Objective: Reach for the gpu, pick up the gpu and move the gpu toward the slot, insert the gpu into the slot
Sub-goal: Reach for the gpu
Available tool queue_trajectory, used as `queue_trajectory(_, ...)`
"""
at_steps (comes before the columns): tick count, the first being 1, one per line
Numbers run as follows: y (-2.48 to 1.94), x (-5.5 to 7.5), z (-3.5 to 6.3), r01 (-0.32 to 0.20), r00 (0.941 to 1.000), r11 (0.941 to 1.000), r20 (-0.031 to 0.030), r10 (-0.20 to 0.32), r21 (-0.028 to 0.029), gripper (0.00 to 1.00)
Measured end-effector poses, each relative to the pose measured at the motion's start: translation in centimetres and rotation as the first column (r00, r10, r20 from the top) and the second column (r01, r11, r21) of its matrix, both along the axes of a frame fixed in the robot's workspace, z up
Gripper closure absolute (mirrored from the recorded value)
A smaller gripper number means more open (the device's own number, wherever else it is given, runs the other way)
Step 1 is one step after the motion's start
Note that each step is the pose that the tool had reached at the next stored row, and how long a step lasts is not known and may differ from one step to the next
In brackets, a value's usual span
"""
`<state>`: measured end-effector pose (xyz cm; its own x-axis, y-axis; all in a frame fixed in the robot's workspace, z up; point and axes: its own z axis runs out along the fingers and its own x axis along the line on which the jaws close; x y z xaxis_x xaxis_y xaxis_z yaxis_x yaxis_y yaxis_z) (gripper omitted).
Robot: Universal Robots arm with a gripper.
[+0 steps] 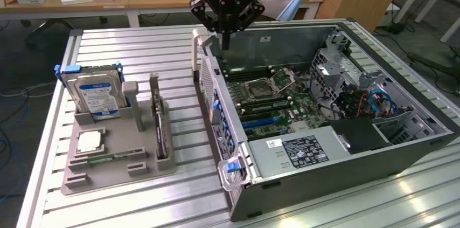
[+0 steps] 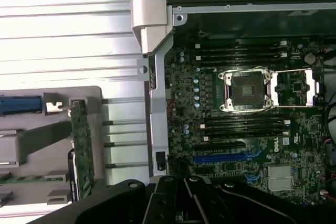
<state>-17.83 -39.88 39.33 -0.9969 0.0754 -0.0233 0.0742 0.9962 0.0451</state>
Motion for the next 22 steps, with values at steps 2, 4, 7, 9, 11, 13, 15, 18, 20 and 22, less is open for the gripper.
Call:
queue_trajectory(2,0.0,-0.2,0.0,0.0,1.0,1.0,0.0,0.0,0.0,0.9)
queue_trajectory(4,0.0,-0.3,0.0,0.0,1.0,1.0,0.0,0.0,0.0,0.9)
queue_trajectory(7,0.0,-0.5,0.0,0.0,1.0,1.0,0.0,0.0,0.0,0.9)
queue_trajectory(9,0.0,-0.7,0.0,0.0,1.0,1.0,0.0,0.0,0.0,0.9)
queue_trajectory(11,0.0,-0.8,0.0,0.0,1.0,1.0,0.0,0.0,0.0,0.9)
queue_trajectory(13,0.0,-1.0,0.0,0.0,1.0,1.0,0.0,0.0,0.0,0.9)
queue_trajectory(15,0.0,-1.1,0.0,0.0,1.0,1.0,0.0,0.0,0.0,0.9)
queue_trajectory(18,0.0,-1.4,0.0,0.0,1.0,1.0,0.0,0.0,0.0,0.9)
queue_trajectory(20,0.0,-1.5,0.0,0.0,1.0,1.0,0.0,0.0,0.0,0.9)
queue_trajectory(22,0.0,-1.7,0.0,0.0,1.0,1.0,0.0,0.0,0.0,0.9)
